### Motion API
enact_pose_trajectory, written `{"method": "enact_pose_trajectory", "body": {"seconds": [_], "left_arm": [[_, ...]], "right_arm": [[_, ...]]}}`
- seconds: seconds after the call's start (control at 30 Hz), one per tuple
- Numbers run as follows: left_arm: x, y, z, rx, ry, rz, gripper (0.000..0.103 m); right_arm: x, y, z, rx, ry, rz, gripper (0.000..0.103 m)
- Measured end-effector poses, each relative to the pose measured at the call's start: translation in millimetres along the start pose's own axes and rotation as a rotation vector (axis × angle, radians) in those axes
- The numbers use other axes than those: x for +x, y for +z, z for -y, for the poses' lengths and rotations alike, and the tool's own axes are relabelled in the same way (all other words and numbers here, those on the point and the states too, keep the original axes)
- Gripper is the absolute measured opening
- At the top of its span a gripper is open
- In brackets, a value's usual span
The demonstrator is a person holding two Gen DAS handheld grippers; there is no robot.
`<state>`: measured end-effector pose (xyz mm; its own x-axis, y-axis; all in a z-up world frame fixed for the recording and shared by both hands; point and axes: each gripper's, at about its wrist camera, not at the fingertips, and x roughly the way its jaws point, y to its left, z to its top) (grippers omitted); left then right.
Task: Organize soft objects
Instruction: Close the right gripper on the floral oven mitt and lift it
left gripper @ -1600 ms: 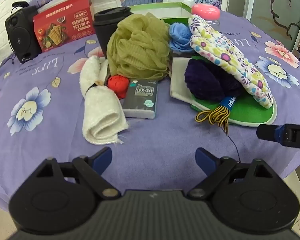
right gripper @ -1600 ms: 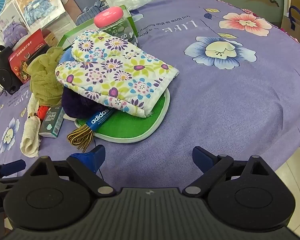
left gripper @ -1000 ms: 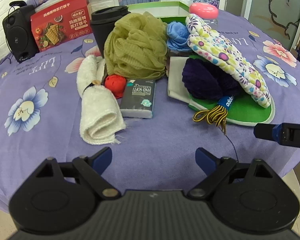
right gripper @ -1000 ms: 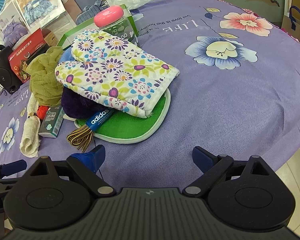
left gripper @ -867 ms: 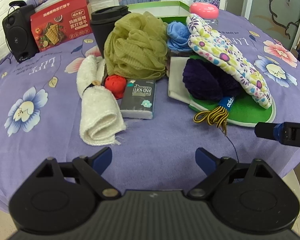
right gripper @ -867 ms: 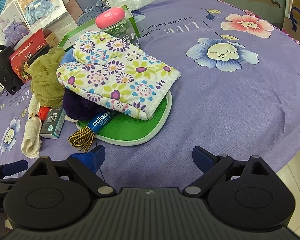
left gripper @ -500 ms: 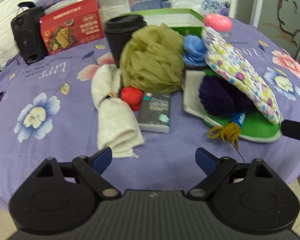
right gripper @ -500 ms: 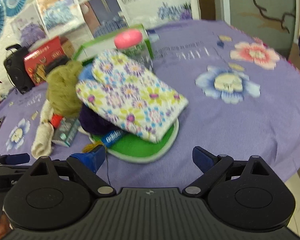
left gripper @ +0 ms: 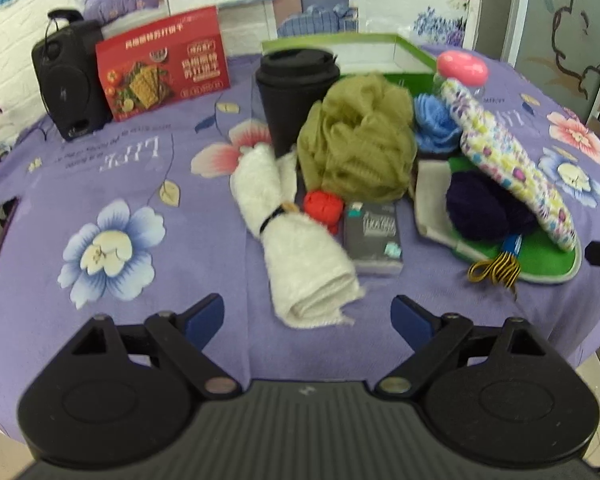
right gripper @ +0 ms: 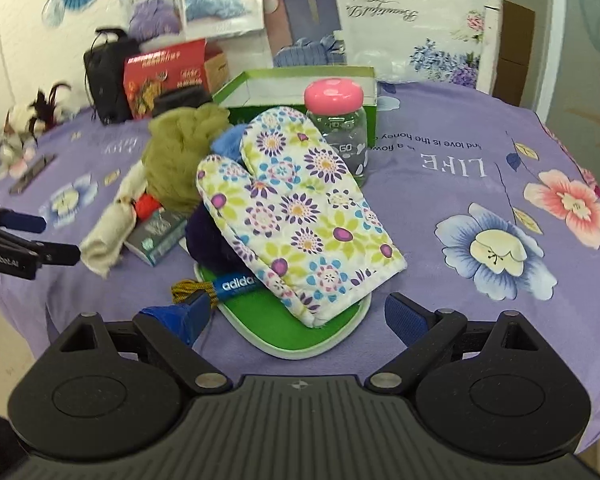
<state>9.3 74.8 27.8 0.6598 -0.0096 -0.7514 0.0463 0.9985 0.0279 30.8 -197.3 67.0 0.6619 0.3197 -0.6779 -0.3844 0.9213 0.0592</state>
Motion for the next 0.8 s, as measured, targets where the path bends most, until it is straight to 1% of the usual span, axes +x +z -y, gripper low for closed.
{"method": "enact_pose_trajectory", "body": {"seconds": [0.03, 0.1, 0.17, 0.23, 0.3, 0.43, 0.53, 0.6, 0.67, 0.73, 0.8], "left_arm": [[4, -1, -2, -0.007, 0.001, -0.026, 0.092], [11, 1, -3, -0.017, 0.008, -0.050, 0.092], [18, 8, -2, -0.025, 0.022, -0.059, 0.092], [20, 17, 1, -0.031, 0.012, -0.049, 0.092], [20, 28, 8, -0.018, -0.020, -0.034, 0.092], [21, 59, 38, 0.024, -0.140, 0.006, 0.092], [26, 77, 63, 0.047, -0.213, 0.011, 0.092], [28, 85, 77, 0.063, -0.277, 0.010, 0.092], [30, 90, 92, 0.096, -0.322, 0.006, 0.092], [36, 96, 102, 0.119, -0.333, -0.008, 0.092], [41, 101, 107, 0.117, -0.358, -0.014, 0.092]], "right_arm": [[1, 0, 0, -0.015, 0.004, -0.006, 0.081], [6, 3, -1, -0.046, 0.012, -0.014, 0.081], [10, 6, -1, -0.065, 0.007, -0.020, 0.081], [14, 11, -1, -0.076, 0.002, -0.021, 0.081], [16, 13, 3, -0.074, -0.002, -0.013, 0.081], [20, 18, 11, -0.073, 0.006, -0.010, 0.081], [20, 14, 8, -0.122, 0.001, -0.006, 0.081], [19, 11, 6, -0.161, -0.011, 0.016, 0.081], [20, 11, 7, -0.199, -0.010, 0.033, 0.081], [25, 13, 10, -0.237, 0.009, 0.023, 0.081], [32, 15, 10, -0.281, 0.011, 0.018, 0.081]]}}
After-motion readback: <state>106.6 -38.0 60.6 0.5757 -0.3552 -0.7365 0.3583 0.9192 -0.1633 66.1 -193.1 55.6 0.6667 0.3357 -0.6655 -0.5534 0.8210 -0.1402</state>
